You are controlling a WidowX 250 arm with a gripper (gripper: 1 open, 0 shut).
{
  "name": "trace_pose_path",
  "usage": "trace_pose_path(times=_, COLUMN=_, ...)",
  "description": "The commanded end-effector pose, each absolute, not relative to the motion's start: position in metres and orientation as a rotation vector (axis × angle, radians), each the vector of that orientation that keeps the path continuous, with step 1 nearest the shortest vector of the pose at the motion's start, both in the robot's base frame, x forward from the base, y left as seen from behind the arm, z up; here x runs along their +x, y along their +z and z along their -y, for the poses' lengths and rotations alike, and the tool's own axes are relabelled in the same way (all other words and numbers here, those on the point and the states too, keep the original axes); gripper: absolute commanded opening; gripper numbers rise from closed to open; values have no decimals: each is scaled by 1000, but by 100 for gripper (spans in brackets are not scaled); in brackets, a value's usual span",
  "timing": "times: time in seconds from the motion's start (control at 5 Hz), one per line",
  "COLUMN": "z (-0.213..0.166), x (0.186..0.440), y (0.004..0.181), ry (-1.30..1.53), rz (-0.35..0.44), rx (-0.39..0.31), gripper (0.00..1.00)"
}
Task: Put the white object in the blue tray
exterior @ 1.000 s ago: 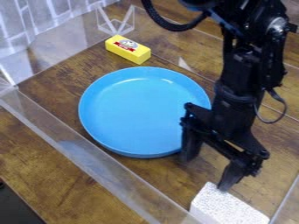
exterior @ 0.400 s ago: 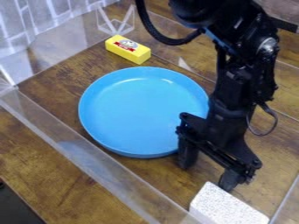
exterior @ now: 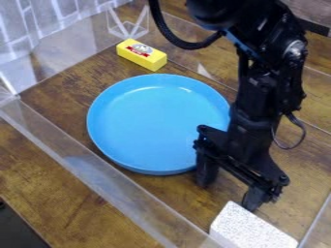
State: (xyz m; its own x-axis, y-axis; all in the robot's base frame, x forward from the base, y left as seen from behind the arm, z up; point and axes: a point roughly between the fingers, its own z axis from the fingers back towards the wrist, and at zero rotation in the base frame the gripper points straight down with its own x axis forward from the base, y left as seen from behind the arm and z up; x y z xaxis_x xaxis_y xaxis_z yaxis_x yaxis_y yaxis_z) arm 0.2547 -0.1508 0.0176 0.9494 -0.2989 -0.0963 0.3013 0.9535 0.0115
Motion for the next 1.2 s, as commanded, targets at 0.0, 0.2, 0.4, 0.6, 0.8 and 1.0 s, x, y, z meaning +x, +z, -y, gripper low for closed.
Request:
trace_pose_path(times=0.0, z=163, x=238, y=31, ry=-363, rz=-119, rx=28, gripper=100)
trace_pose_path(times=0.2, z=167, x=239, y=31, ry=-366, rz=-127, rx=23, gripper=100)
trace_pose_path(times=0.4, z=171, x=240, y=28, ry=-368, rz=-135, rx=17, gripper=100)
trace_pose_path(times=0.6, z=176, x=241, y=28, ry=-371, rz=-143, rx=10, gripper=100)
trace_pose_path(times=0.8, z=179, x=242, y=27, ry=-374, rz=-151, rx=5, gripper=100)
trace_pose_path(times=1.0, z=183, x=243, y=26, ry=-378, rz=-164, rx=1, gripper=100)
